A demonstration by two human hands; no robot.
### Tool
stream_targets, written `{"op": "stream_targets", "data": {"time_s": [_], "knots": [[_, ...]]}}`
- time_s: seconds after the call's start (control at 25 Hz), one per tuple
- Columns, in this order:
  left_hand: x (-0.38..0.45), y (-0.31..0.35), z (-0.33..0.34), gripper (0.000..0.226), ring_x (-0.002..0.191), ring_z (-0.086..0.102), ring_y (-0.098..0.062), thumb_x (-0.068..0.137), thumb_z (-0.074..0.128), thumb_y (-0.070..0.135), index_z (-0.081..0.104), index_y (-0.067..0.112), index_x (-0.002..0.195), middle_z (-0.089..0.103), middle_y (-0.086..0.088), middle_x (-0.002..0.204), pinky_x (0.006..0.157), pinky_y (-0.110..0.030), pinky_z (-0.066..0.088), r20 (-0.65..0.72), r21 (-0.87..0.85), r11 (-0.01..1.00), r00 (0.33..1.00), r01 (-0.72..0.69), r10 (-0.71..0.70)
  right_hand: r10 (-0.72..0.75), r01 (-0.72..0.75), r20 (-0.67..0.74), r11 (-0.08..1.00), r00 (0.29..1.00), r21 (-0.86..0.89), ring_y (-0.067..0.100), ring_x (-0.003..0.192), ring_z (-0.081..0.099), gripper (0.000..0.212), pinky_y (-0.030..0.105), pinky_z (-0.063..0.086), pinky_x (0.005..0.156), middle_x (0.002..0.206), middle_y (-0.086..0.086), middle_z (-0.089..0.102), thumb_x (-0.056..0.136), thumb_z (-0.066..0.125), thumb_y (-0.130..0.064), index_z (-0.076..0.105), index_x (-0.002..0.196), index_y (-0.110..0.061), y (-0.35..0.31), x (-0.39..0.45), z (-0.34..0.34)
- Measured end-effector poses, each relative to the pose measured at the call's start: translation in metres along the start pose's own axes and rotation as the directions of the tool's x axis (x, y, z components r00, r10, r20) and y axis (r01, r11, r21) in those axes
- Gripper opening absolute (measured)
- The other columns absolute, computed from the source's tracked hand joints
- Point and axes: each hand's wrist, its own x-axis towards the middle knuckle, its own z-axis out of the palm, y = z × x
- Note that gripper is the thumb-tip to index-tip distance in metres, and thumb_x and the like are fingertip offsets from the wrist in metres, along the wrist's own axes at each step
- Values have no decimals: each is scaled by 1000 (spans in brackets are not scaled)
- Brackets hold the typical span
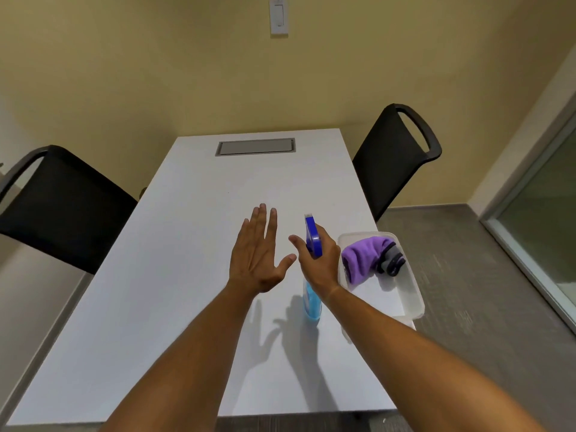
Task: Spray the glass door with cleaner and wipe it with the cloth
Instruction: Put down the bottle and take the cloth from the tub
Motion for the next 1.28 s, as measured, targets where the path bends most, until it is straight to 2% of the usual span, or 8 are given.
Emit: {"op": "stream_targets", "data": {"time_s": [0.32,0.52,0.64,0.72,0.84,1.0,1.16,1.28], "knots": [[-7,1,14,96,149,-16,-20,83,24,73,-11,18,154,-15,-7,163,119,-33,-14,17,-20,999,999,-30,30,-6,5,-19,998,1000,-58,18,77,60,45,6,50,65,96,14,66,88,74,-21,59,122,4,11,-12,-4],[-17,8,17,95,150,-12,-21,84,23,74,-12,20,154,-13,-6,163,121,-36,-8,-3,-27,999,1000,-24,24,-14,16,29,997,999,-77,19,80,59,55,7,50,68,97,13,65,84,78,-24,57,128,2,17,-16,-10],[-28,11,13,96,149,-15,-20,82,21,75,-14,21,153,-15,-5,163,119,-33,-13,5,-10,1000,1000,25,-25,-7,24,117,989,993,-145,26,107,64,73,19,53,87,127,13,65,81,79,-32,48,141,-4,22,-17,-21],[-40,18,10,96,150,-15,-20,82,21,76,-16,22,152,-17,-4,162,119,-34,-13,5,2,998,998,68,-68,3,49,206,967,979,-248,27,131,52,83,30,45,104,149,9,50,81,77,-40,39,149,-10,29,-18,-35],[-64,38,7,96,150,-14,-21,82,22,76,-16,22,151,-17,-4,162,122,-38,-8,-2,6,990,990,142,-142,0,157,335,885,942,-439,26,148,30,92,38,29,118,162,5,29,84,68,-55,24,155,-17,37,-20,-62],[-97,80,2,97,150,-14,-21,81,23,76,-17,22,150,-18,-4,161,121,-38,-8,-15,32,976,976,217,-216,-27,322,470,762,882,-562,27,151,17,97,41,23,119,165,6,19,84,59,-66,15,157,-20,41,-23,-108],[-118,130,4,97,150,-15,-20,82,23,77,-13,22,153,-18,-3,162,118,-32,-15,-26,-8,964,964,266,-266,-12,409,558,693,830,-594,26,153,10,94,40,16,122,167,6,10,89,52,-64,8,158,-18,42,-19,-153],[-125,163,12,95,150,-9,-20,83,30,73,-10,21,153,-15,-2,161,118,-30,-12,-15,-85,956,959,280,-282,-9,443,578,653,816,-615,25,153,6,91,38,9,123,167,7,6,93,50,-61,7,158,-15,47,-11,-182]]}}
